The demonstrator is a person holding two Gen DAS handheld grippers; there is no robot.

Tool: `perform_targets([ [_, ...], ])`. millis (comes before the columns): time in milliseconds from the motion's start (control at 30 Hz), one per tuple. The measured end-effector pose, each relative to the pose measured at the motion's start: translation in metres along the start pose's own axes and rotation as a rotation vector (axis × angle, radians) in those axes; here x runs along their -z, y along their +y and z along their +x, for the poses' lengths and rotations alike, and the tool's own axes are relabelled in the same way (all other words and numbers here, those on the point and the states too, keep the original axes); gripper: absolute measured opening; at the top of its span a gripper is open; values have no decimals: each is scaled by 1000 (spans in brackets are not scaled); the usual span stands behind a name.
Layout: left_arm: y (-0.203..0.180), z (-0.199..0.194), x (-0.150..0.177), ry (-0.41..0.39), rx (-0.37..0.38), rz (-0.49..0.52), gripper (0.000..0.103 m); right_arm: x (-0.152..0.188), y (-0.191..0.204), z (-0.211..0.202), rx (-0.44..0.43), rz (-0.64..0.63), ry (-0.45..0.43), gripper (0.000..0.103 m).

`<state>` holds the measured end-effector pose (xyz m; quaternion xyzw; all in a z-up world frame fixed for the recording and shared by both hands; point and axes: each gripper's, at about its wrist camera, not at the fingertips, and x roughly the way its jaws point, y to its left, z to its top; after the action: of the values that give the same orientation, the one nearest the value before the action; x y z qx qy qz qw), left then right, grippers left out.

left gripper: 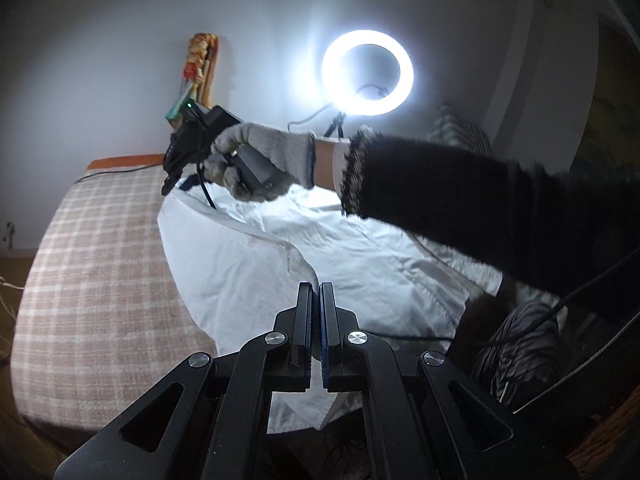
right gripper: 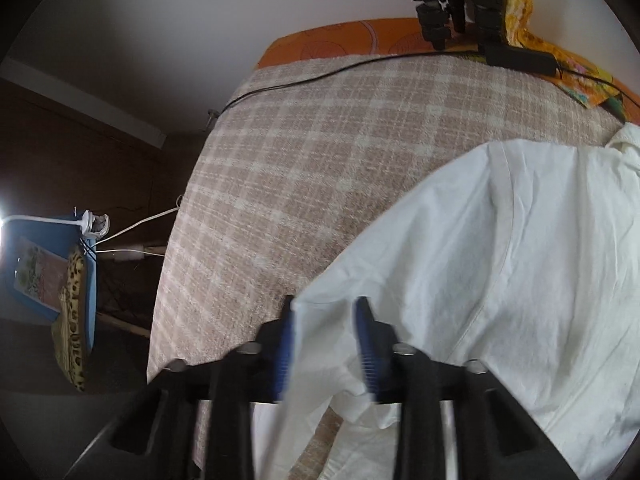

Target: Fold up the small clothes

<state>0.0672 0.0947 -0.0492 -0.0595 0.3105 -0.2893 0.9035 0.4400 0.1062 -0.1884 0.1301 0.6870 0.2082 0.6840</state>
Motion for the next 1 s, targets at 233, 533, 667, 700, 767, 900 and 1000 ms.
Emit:
perform_targets([
  [233,-31,37,22,118,-40,195,2,20,-33,-41,86,-22,-92,0],
  [533,-46,64,45,248,-30,251,12,52,-96,-63,101,51,-125,4],
  [667,-34,46,50,222,-9,142,16,62,-90,-58,251,-55,-100,30],
  [700,-29,40,52,209,-9,108,17,65,-87,-60,301,-79,-100,36],
  [767,-16,37,58,213,-30,29,17,70,-80,-73,355,-129,-141,36],
  [900,14,58,73,298,-39,-152,17,83,-51,-106,276,-213,-227,39],
  [1000,24,74,81,346,-32,-228,19,91,-16,-103,213,-297,-194,41],
])
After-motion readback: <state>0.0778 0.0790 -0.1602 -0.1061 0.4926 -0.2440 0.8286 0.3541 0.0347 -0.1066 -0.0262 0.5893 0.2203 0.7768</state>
